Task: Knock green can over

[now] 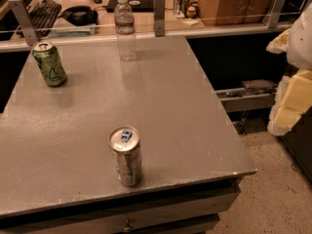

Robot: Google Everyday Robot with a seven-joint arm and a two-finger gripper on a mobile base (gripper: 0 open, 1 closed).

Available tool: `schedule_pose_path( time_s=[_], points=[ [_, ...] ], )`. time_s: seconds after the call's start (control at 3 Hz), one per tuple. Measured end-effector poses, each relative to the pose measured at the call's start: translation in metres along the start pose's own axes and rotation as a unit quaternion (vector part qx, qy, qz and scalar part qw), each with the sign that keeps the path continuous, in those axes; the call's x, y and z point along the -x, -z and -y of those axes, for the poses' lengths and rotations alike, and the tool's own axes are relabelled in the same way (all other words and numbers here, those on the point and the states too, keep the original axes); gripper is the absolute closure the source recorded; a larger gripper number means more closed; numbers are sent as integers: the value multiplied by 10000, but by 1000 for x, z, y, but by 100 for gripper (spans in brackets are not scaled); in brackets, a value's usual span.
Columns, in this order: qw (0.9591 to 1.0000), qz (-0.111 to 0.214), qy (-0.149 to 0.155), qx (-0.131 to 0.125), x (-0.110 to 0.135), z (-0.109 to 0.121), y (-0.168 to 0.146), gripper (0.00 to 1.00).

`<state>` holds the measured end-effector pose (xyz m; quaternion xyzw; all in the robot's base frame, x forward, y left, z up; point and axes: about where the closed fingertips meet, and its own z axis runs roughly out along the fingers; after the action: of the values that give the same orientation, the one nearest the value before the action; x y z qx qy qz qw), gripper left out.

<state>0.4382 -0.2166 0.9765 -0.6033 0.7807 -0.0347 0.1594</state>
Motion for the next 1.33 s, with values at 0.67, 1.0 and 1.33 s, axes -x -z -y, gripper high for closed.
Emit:
schedule_pose_path(
  time_s=[0.67,1.0,1.33],
  points=[
    [9986,444,272,-9,50,15,-18,0],
    [9907,1183,679,44,133,36,-44,0],
    [9718,2120,1012,214,226,48,-67,0]
  ],
)
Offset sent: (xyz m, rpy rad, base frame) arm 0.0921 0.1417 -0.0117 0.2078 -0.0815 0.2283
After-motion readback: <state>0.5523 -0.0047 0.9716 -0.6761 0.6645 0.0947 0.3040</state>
